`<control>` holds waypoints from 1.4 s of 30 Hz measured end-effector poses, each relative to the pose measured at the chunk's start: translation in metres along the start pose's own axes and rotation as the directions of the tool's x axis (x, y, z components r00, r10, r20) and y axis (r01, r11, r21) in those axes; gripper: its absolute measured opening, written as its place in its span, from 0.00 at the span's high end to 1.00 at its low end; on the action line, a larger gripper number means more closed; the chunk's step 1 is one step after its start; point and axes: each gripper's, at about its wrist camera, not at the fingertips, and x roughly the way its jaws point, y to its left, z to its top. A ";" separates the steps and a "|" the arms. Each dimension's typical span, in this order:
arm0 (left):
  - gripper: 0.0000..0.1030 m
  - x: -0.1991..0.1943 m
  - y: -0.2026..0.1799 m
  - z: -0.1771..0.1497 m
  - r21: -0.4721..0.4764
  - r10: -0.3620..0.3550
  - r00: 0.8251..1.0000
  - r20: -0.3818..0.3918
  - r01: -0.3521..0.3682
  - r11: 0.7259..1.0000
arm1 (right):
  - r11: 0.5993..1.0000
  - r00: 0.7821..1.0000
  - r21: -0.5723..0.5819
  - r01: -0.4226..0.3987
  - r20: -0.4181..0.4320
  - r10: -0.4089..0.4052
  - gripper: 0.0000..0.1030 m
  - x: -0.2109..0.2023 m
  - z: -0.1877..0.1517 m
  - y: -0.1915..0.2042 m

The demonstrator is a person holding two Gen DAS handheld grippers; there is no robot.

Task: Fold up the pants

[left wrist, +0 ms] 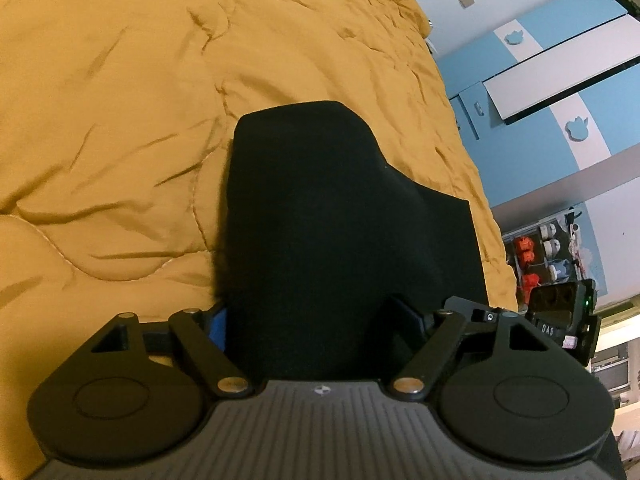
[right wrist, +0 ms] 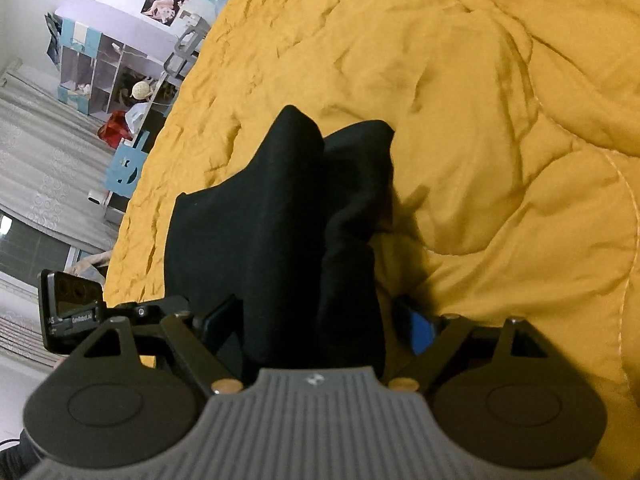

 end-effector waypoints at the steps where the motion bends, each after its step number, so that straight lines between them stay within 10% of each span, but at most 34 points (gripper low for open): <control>1: 0.12 -0.001 -0.001 0.000 0.001 -0.002 1.000 -0.003 0.002 1.000 | 1.000 1.000 0.009 -0.013 0.000 0.013 0.30 -0.001 0.000 0.000; 5: 0.34 -0.008 -0.008 0.000 0.024 0.005 1.000 0.007 -0.005 1.000 | 0.997 0.998 0.028 -0.066 0.006 0.066 0.64 -0.008 -0.001 0.004; 14: 0.74 -0.038 -0.025 0.002 0.061 -0.033 0.999 0.040 0.031 0.998 | 0.994 0.993 0.023 -0.105 0.056 0.104 0.80 -0.028 -0.001 0.024; 29: 0.76 -0.134 -0.067 -0.029 0.166 -0.119 0.982 0.149 0.094 0.982 | 0.983 0.984 -0.131 -0.130 0.106 0.144 0.81 -0.112 -0.022 0.139; 42: 0.76 -0.220 -0.009 -0.068 0.129 -0.139 0.965 0.224 0.112 0.985 | 0.970 0.989 -0.205 -0.127 0.050 0.140 0.81 -0.093 -0.083 0.232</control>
